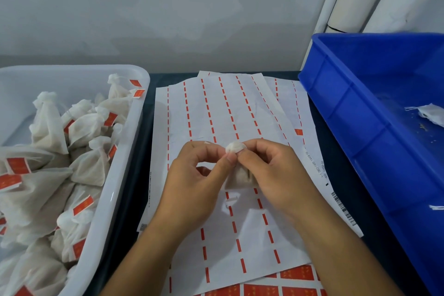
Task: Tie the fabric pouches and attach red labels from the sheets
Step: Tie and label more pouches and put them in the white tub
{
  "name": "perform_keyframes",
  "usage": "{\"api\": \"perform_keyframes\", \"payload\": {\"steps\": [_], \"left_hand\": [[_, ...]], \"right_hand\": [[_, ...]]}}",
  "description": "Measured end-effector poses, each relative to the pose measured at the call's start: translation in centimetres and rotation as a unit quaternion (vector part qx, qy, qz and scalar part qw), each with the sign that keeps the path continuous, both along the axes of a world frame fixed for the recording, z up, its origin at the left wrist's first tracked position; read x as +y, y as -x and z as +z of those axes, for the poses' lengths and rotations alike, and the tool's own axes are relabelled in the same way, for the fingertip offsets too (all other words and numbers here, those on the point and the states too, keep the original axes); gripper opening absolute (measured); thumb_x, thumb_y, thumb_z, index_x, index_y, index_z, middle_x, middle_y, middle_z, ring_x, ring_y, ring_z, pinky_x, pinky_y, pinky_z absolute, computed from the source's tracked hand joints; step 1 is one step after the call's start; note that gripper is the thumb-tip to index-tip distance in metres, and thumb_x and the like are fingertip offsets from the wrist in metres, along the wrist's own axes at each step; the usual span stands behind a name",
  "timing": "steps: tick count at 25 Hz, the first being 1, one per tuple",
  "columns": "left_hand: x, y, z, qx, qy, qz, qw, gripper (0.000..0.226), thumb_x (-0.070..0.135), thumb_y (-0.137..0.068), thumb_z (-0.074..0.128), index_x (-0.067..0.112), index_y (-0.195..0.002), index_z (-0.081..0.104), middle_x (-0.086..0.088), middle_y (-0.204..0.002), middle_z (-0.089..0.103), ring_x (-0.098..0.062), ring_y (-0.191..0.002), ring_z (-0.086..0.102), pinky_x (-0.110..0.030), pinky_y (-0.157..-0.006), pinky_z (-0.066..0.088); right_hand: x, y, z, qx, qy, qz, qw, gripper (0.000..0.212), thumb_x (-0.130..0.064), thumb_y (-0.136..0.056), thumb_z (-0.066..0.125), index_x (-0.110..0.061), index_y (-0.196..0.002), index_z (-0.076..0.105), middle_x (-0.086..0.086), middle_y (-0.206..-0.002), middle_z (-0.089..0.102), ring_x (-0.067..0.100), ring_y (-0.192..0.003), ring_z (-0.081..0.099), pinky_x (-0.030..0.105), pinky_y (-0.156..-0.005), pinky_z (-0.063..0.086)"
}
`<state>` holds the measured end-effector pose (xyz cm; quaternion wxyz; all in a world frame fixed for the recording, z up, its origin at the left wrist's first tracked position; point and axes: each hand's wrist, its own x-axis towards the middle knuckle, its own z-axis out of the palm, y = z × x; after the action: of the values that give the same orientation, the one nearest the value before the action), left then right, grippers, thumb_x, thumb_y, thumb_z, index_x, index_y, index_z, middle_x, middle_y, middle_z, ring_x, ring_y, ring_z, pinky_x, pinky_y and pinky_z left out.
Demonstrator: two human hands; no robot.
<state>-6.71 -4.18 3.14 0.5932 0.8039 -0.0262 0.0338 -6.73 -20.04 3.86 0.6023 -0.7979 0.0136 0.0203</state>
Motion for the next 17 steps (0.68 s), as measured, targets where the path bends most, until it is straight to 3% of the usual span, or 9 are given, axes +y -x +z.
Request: {"api": "perform_keyframes", "payload": {"steps": [6,9,12,17], "left_hand": [[-0.37,0.14,-0.51,-0.040,-0.079,0.017,0.996,0.008,0.043,-0.087,0.071,0.040,-0.081,0.067,0.023,-0.099,0.056,0.004,-0.105,0.053,-0.003,-0.081,0.045],[-0.34,0.14,-0.37,0.012,0.009,0.018,1.000,0.010,0.042,-0.083,0.072,0.034,-0.077,0.073,0.025,-0.099,0.060,0.005,-0.104,0.057,-0.003,-0.074,0.047],[-0.15,0.16,-0.20,0.017,0.040,0.013,0.999,0.007,0.037,-0.082,0.072,0.034,-0.076,0.074,0.025,-0.101,0.062,0.007,-0.103,0.058,-0.004,-0.071,0.048],[-0.05,0.33,-0.02,0.051,0.052,-0.019,0.997,0.008,0.042,-0.081,0.069,0.038,-0.077,0.075,0.025,-0.107,0.063,0.007,-0.107,0.058,-0.012,-0.074,0.048]], "right_hand": [[-0.16,-0.14,0.00,0.053,-0.055,-0.009,0.997,0.022,-0.040,-0.097,0.065,-0.026,-0.092,0.080,-0.008,-0.087,0.077,0.008,-0.087,0.072,0.015,-0.072,0.057],[-0.30,-0.29,-0.02,0.097,-0.105,0.016,0.990,0.024,-0.044,-0.095,0.065,-0.026,-0.098,0.080,-0.004,-0.097,0.078,0.015,-0.100,0.073,0.033,-0.090,0.060],[-0.52,-0.31,-0.21,0.149,-0.212,0.047,0.965,0.033,-0.038,-0.087,0.061,-0.016,-0.100,0.081,0.010,-0.107,0.077,0.030,-0.114,0.069,0.052,-0.107,0.052],[-0.69,-0.38,-0.59,0.224,-0.362,0.052,0.903,0.022,-0.021,-0.083,0.061,-0.004,-0.091,0.074,0.026,-0.115,0.069,0.046,-0.128,0.059,0.054,-0.113,0.044]]}}
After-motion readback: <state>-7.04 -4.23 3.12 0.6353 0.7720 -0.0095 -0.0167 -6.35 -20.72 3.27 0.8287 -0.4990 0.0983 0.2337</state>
